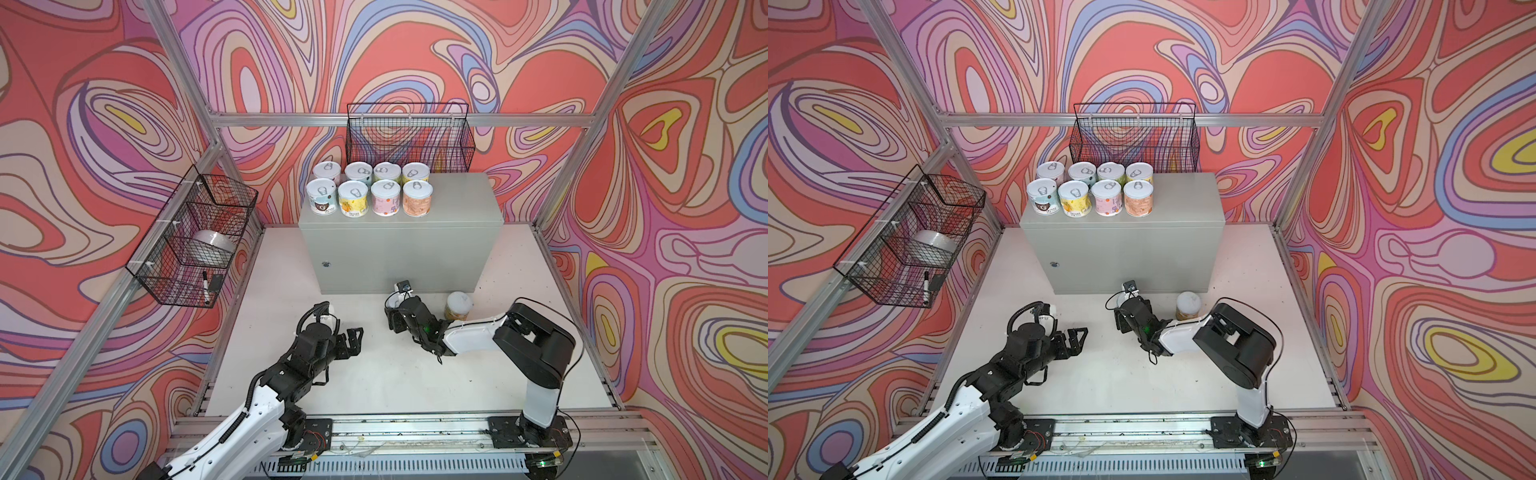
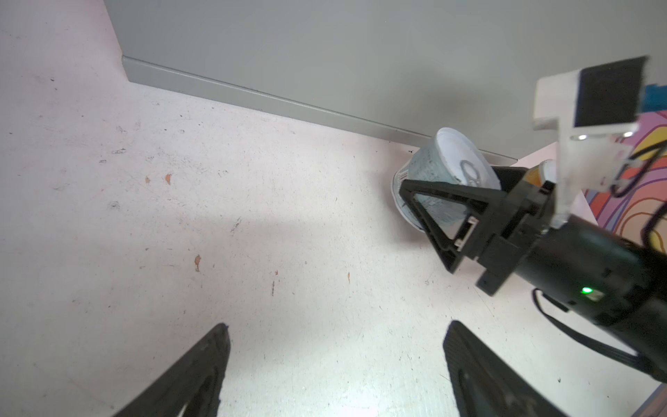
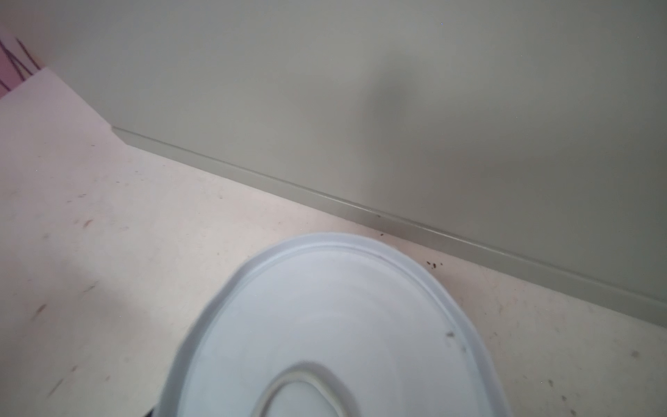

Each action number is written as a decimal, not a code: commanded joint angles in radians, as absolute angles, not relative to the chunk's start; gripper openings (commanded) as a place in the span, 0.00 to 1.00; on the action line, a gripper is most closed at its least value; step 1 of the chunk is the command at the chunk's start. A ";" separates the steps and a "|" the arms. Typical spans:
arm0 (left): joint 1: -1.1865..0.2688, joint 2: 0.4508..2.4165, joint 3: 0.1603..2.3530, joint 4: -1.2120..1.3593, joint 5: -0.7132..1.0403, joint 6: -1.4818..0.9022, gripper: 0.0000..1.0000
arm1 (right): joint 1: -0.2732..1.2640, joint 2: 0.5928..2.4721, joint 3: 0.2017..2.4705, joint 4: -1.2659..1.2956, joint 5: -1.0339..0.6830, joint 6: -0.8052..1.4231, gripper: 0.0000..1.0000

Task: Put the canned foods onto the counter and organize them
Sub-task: 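Lift the white-labelled can with the right gripper up over the cabinet top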

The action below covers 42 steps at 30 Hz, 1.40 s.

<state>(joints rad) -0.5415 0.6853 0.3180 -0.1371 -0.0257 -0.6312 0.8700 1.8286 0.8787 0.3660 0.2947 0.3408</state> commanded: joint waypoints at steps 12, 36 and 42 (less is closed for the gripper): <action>-0.535 0.731 0.360 -0.108 -0.012 -0.601 0.93 | 0.864 1.377 1.205 -0.415 0.144 0.303 0.00; -0.537 0.806 0.468 -0.147 0.115 -0.542 0.90 | 0.496 1.614 2.028 -0.735 0.232 0.009 0.00; -0.543 0.789 0.501 -0.199 0.127 -0.526 0.94 | 0.421 1.731 2.148 -0.742 0.167 0.021 0.00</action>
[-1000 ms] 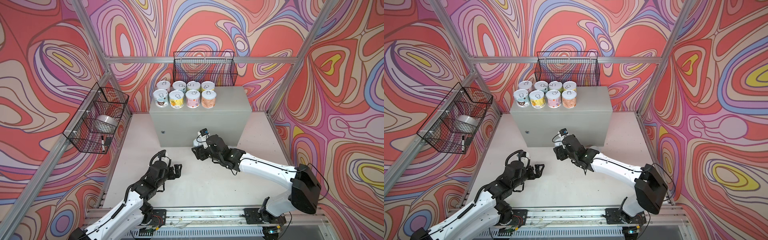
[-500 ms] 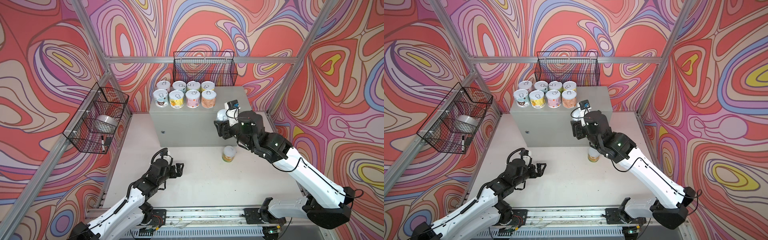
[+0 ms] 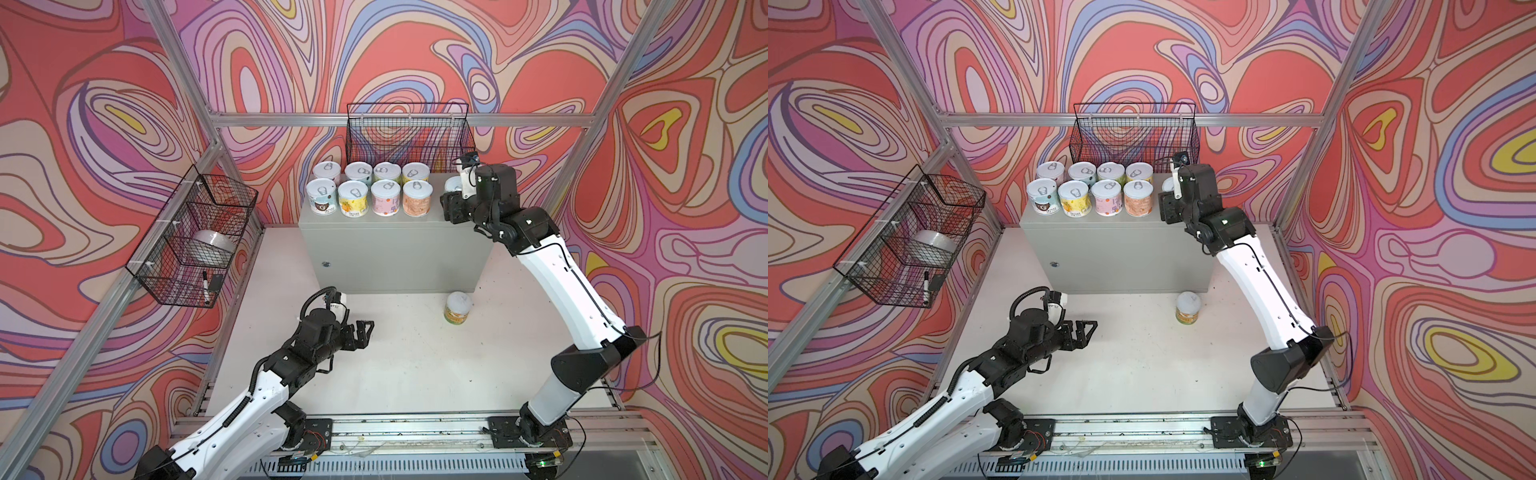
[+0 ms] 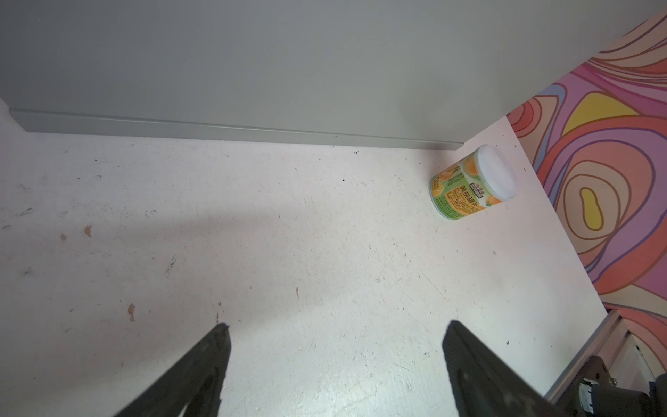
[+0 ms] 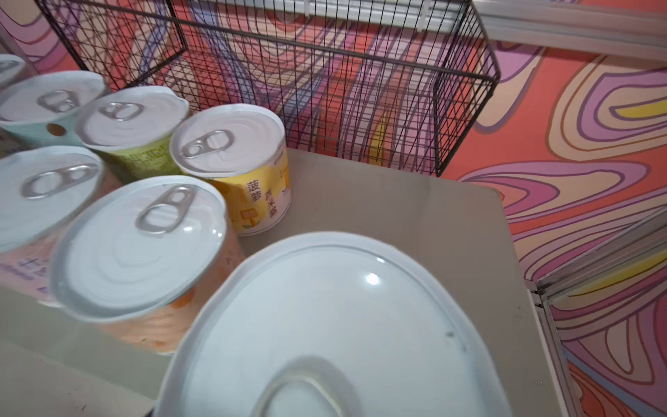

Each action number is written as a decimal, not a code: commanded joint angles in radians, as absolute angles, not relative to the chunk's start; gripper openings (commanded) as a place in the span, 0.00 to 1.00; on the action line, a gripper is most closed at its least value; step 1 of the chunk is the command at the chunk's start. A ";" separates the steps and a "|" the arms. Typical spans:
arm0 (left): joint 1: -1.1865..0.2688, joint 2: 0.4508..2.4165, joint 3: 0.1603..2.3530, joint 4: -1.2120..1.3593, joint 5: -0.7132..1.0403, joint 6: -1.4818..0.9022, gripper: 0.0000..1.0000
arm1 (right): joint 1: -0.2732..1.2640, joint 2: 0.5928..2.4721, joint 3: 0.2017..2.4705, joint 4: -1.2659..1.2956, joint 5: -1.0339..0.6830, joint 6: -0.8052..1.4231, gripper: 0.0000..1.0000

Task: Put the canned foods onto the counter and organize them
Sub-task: 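Lift the white-labelled can with the right gripper up over the cabinet top, then lower the white-labelled can at the row's end and open the right gripper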

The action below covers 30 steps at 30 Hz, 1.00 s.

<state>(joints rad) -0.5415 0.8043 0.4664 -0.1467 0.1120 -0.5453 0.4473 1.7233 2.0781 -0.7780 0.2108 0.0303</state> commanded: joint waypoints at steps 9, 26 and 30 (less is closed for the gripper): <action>-0.548 0.769 0.505 -0.230 0.104 -0.526 0.95 | 0.406 1.816 2.221 -0.749 0.182 0.005 0.00; -0.549 0.735 0.503 -0.258 0.077 -0.533 0.94 | 0.398 1.810 2.089 -0.658 0.182 0.038 0.13; -0.549 0.738 0.498 -0.258 0.071 -0.532 0.94 | 0.398 1.816 2.093 -0.653 0.170 0.046 0.43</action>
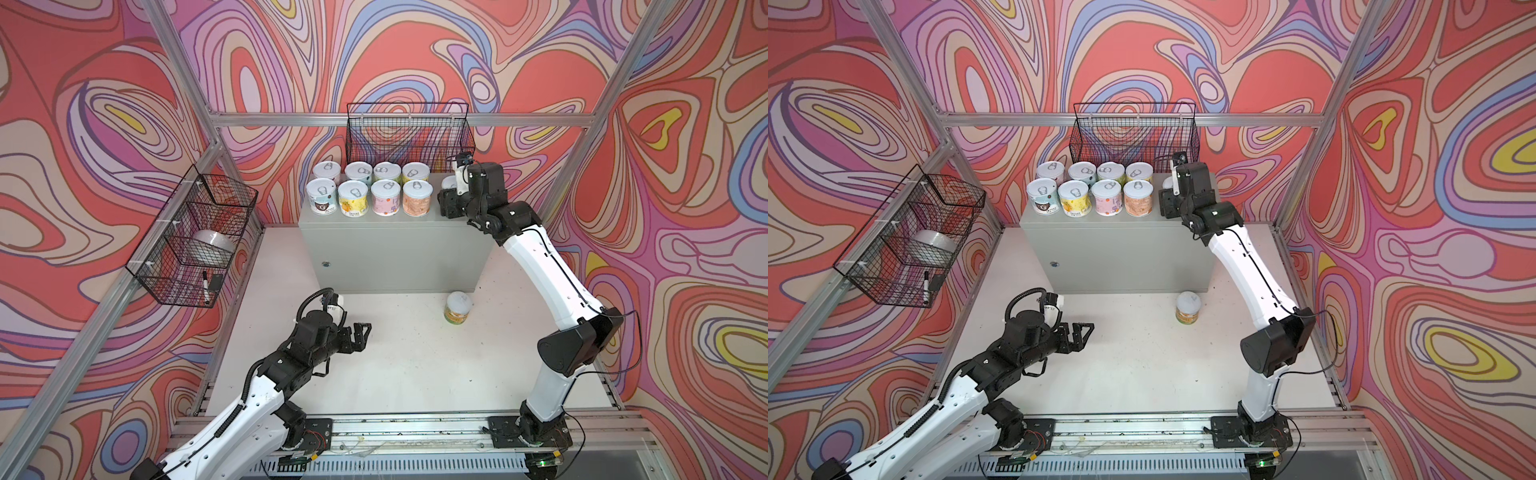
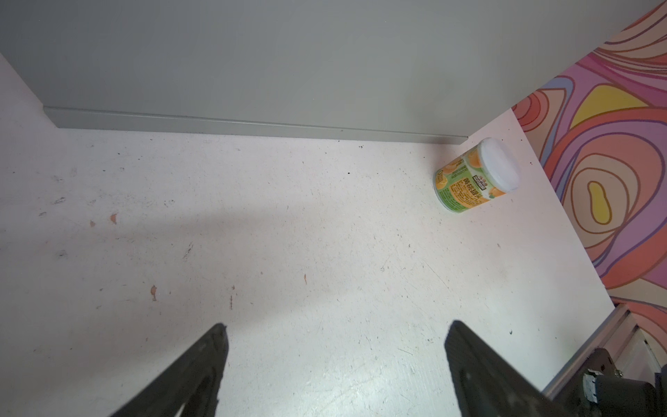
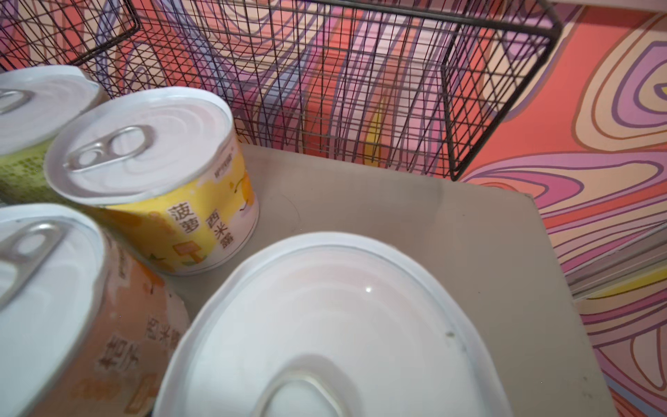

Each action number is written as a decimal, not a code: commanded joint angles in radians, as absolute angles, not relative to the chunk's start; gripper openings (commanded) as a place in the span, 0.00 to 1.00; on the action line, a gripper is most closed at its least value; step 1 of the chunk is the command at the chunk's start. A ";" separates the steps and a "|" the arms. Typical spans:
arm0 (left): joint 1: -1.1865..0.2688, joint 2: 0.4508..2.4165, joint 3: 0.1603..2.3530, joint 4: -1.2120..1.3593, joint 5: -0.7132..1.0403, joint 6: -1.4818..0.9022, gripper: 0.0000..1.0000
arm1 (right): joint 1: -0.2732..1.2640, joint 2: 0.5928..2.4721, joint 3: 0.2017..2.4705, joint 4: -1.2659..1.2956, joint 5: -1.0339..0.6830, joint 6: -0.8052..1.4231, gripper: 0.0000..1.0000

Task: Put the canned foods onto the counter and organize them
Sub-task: 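Lower the white-labelled can at the row's end and open the right gripper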

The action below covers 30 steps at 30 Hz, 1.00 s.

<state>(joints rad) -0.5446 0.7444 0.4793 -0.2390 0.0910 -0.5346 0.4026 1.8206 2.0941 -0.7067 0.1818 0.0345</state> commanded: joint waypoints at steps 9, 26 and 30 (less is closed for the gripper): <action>-0.549 0.744 0.503 -0.257 0.061 -0.527 0.94 | 0.395 1.839 2.157 -0.664 0.173 0.050 0.98; -0.549 0.749 0.505 -0.284 0.060 -0.518 0.93 | 0.383 1.778 2.177 -0.573 0.116 0.034 0.98; -0.550 0.742 0.506 -0.290 0.057 -0.518 0.93 | 0.383 1.680 2.078 -0.518 0.074 0.026 0.95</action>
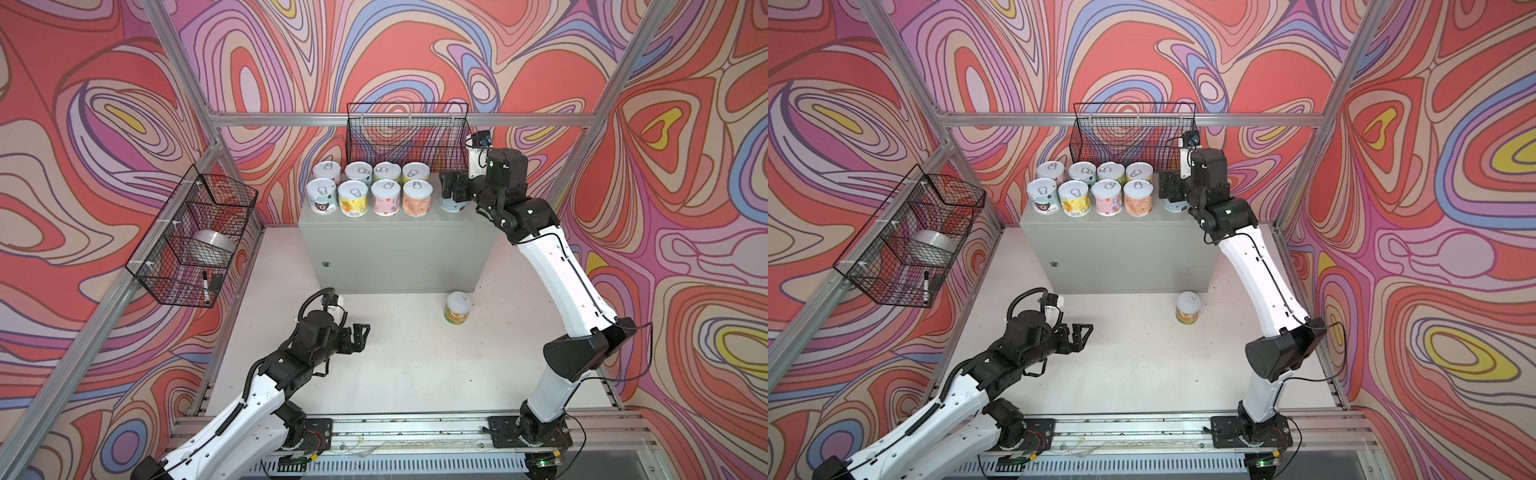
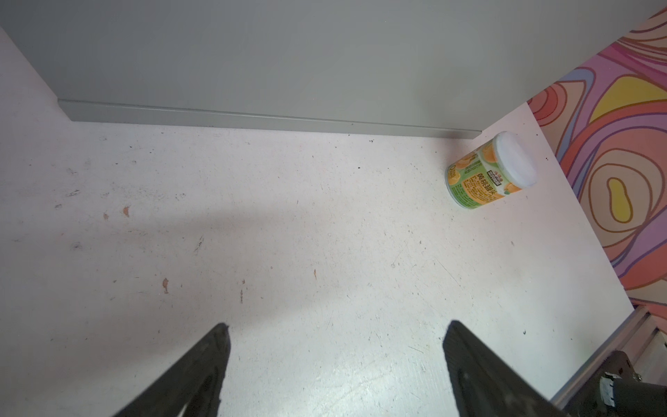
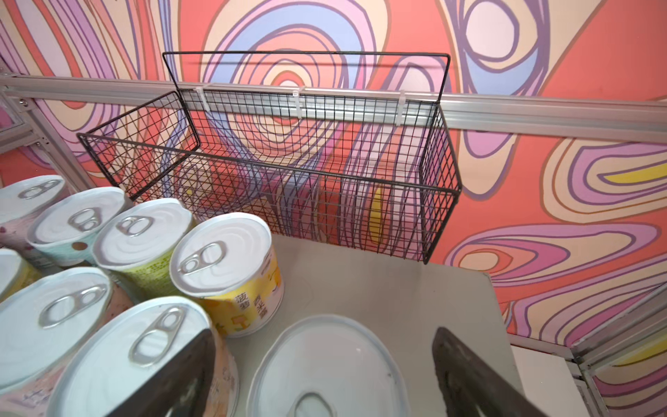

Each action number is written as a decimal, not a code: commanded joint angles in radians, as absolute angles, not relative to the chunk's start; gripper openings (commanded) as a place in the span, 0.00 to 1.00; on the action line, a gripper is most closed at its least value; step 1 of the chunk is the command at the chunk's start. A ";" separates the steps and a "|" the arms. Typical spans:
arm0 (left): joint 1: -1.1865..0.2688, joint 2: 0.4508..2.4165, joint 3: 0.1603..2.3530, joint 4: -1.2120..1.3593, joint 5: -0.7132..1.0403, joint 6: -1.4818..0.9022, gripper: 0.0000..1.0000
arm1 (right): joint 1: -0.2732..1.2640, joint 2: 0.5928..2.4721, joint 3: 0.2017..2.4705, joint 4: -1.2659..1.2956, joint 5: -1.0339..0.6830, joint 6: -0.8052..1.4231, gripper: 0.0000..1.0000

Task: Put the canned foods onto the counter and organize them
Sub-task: 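Lower the white-labelled can at the row's end and open the right gripper, then push the white-labelled can into line with the row using the right gripper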

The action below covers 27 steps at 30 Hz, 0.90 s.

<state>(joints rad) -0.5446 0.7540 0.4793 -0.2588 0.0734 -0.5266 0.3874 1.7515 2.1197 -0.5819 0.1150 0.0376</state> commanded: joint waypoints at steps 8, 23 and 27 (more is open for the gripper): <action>-0.550 0.741 0.506 -0.289 0.052 -0.515 0.92 | 0.383 1.479 1.831 -0.485 0.061 -0.004 0.78; -0.550 0.761 0.503 -0.272 0.055 -0.520 0.91 | 0.373 1.380 1.569 -0.438 -0.018 -0.040 0.74; -0.550 0.758 0.501 -0.272 0.050 -0.517 0.91 | 0.353 1.439 1.591 -0.414 -0.021 -0.027 0.73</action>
